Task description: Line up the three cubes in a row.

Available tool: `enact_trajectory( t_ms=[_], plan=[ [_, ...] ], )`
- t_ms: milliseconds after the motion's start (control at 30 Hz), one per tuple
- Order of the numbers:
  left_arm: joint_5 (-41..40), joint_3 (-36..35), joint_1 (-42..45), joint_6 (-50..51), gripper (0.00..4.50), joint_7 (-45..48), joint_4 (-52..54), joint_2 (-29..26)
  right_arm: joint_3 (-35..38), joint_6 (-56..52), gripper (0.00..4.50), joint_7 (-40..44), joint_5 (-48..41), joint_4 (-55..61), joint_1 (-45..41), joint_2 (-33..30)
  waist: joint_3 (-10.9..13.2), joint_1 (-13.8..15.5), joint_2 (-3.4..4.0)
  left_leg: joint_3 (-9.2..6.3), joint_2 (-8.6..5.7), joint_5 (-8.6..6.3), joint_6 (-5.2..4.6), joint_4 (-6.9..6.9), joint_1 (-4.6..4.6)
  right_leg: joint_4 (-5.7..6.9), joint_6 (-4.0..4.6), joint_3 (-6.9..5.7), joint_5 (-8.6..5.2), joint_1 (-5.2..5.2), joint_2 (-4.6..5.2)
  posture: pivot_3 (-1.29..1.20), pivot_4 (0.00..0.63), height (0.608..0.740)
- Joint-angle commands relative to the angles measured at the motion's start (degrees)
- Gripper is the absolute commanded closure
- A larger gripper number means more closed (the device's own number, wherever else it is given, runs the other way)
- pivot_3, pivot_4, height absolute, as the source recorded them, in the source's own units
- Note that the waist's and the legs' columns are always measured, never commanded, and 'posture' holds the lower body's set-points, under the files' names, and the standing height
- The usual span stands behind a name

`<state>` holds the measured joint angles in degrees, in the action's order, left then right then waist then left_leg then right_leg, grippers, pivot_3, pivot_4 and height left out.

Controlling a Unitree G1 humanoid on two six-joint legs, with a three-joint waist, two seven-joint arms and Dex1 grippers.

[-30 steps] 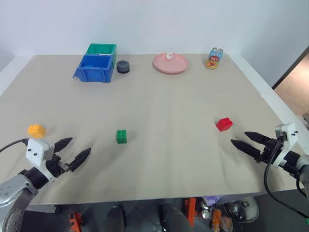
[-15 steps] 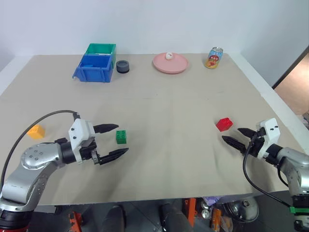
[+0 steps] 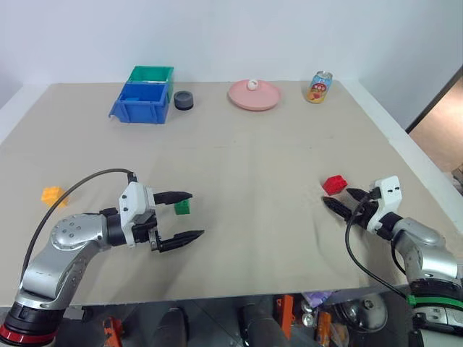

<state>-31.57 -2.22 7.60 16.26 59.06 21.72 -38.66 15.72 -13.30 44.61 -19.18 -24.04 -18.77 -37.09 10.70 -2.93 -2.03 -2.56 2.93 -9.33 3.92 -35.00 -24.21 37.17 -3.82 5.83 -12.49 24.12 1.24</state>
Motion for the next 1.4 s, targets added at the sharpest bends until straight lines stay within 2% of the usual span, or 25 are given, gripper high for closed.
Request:
enact_trajectory(
  t_ms=[33, 267, 300, 367, 400, 433, 500, 533, 567, 600, 733, 867, 1133, 1267, 1400],
  plan=[
    [-0.83, -0.53, 0.59, -1.05, 0.07, 0.62, 0.94, 0.34, -0.12, 3.08, 0.0, -1.3, 0.97, -2.88, -3.19, 1.07, 0.0, -0.01, 0.0, 0.0, 0.0, 0.0, 0.0, 0.0, 0.0, 0.0, 0.0, 0.0, 0.0, 0.0, 0.0, 0.0, 0.15, 0.736],
    [0.1, -0.11, 0.17, -1.88, 0.07, -0.23, 1.16, 1.62, -0.69, 6.0, 0.0, -1.73, 2.42, -8.19, -7.0, 2.07, 0.0, -0.12, 0.0, 0.0, -0.01, 0.01, -0.01, 0.0, 0.0, 0.0, -0.04, 0.03, 0.03, -0.01, -0.01, 0.0, 0.15, 0.736],
    [0.13, -0.34, -0.11, -1.97, 0.0, -0.22, 1.26, 1.66, -0.79, 6.29, 0.42, -1.44, 2.47, -8.63, -7.32, 2.09, 0.0, -0.12, 0.0, 0.0, 0.0, 0.01, -0.01, 0.0, 0.0, 0.0, -0.04, 0.03, 0.03, -0.01, -0.01, 0.0, 0.15, 0.736],
    [0.09, -0.67, -0.58, -2.07, 0.0, -0.29, 1.42, 1.61, -1.01, 6.74, 0.87, -0.96, 2.65, -9.37, -7.74, 1.99, 0.0, -0.13, 0.0, 0.0, 0.0, 0.01, -0.01, 0.0, 0.01, 0.0, -0.04, 0.03, 0.04, 0.0, -0.01, 0.0, 0.15, 0.736],
    [-0.08, -0.96, -0.84, -2.14, 0.0, -0.31, 1.42, 1.59, -1.13, 6.87, 1.28, -0.28, 2.49, -9.43, -7.91, 1.97, 0.0, -0.13, 0.0, 0.0, 0.0, 0.01, -0.01, 0.0, 0.01, 0.0, -0.04, 0.03, 0.04, -0.01, -0.02, 0.0, 0.15, 0.736],
    [-0.26, -1.26, -1.04, -2.23, 0.0, -0.29, 1.33, 1.57, -1.26, 7.02, 1.28, 0.07, 2.49, -9.42, -8.01, 1.92, 0.0, -0.19, 0.0, 0.0, 0.0, 0.01, -0.01, 0.0, 0.01, 0.0, -0.04, 0.03, 0.04, -0.01, -0.02, 0.0, 0.15, 0.736],
    [-0.51, -2.03, -1.3, -2.87, 0.0, -0.26, 0.81, 1.71, -1.39, 7.18, 2.23, 0.45, 2.34, -9.8, -8.39, 1.87, 0.0, -0.22, 0.0, 0.0, 0.0, 0.01, -0.01, 0.0, 0.01, 0.0, -0.04, 0.04, 0.04, -0.01, -0.02, 0.0, 0.15, 0.736],
    [-0.66, -2.43, -1.38, -3.29, 0.0, -0.17, 0.44, 1.83, -1.43, 7.26, 2.46, 0.5, 2.33, -9.99, -8.53, 1.87, 0.0, -0.28, 0.0, 0.0, 0.0, 0.01, -0.01, 0.0, 0.01, 0.0, -0.05, 0.04, 0.04, 0.0, -0.02, 0.0, 0.15, 0.736],
    [-1.01, -3.13, -1.41, -3.94, 0.0, -0.12, -0.2, 2.15, -1.63, 7.44, 2.94, 0.46, 2.55, -10.46, -8.85, 1.84, 0.0, -0.3, 0.0, 0.0, 0.0, 0.01, -0.01, 0.0, 0.01, 0.0, -0.05, 0.04, 0.04, 0.0, -0.02, 0.0, 0.15, 0.736],
    [-1.36, -3.83, -1.43, -4.59, 0.0, -0.18, -0.94, 2.53, -1.77, 7.61, 3.2, 0.54, 2.73, -10.9, -9.11, 1.85, 0.0, -0.31, 0.0, 0.0, 0.0, 0.01, -0.01, 0.0, 0.0, 0.0, -0.05, 0.04, 0.04, 0.0, -0.02, 0.0, 0.15, 0.736],
    [-2.3, -6.12, -1.54, -5.65, 0.0, 0.18, -3.69, 2.89, -2.62, 7.87, 3.23, 1.66, 3.07, -11.55, -9.59, 1.83, 0.0, -0.56, 0.0, 0.0, 0.0, 0.02, -0.03, 0.0, 0.01, 0.0, -0.05, 0.05, 0.06, 0.0, -0.02, 0.0, 0.15, 0.736],
    [-3.02, -7.56, -1.78, -6.58, 0.0, 2.76, -5.66, 1.99, -4.84, 6.31, 3.23, 7.21, 1.93, -9.07, -10.68, 2.5, 0.0, -1.28, 0.0, 0.0, 0.0, 0.02, -0.04, 0.0, 0.01, 0.0, -0.06, 0.05, 0.06, -0.01, -0.02, 0.0, 0.15, 0.736],
    [-2.78, -7.41, -4.29, -9.8, 0.0, 9.96, -6.72, 0.12, -19.04, 2.77, 3.23, 29.03, 2.18, 1.4, -13.69, 2.39, 0.02, -1.83, 0.04, 0.0, 0.06, 0.02, -0.04, 0.01, 0.02, 0.03, -0.06, 0.08, 0.07, 0.04, -0.09, 0.0, 0.15, 0.736],
    [-1.58, -6.29, -4.98, -10.87, 0.0, 11.27, -6.46, 0.26, -23.36, 6.48, 3.23, 32.49, 5.35, -2.45, -17.63, 3.68, 0.02, -1.44, 0.04, -0.03, 0.04, 0.02, -0.03, 0.0, -0.03, 0.03, -0.06, 0.05, 0.05, 0.03, -0.08, 0.0, 0.15, 0.736],
    [-1.52, -6.42, -5.81, -10.96, 0.0, 11.63, -5.78, 0.16, -24.17, 9.69, 3.23, 35.65, 6.91, -10.36, -22.48, 3.75, 0.03, -1.53, 0.04, 0.01, 0.04, 0.02, -0.03, 0.0, -0.02, 0.03, -0.04, 0.07, 0.07, 0.06, -0.08, 0.0, 0.15, 0.736]
  ],
)
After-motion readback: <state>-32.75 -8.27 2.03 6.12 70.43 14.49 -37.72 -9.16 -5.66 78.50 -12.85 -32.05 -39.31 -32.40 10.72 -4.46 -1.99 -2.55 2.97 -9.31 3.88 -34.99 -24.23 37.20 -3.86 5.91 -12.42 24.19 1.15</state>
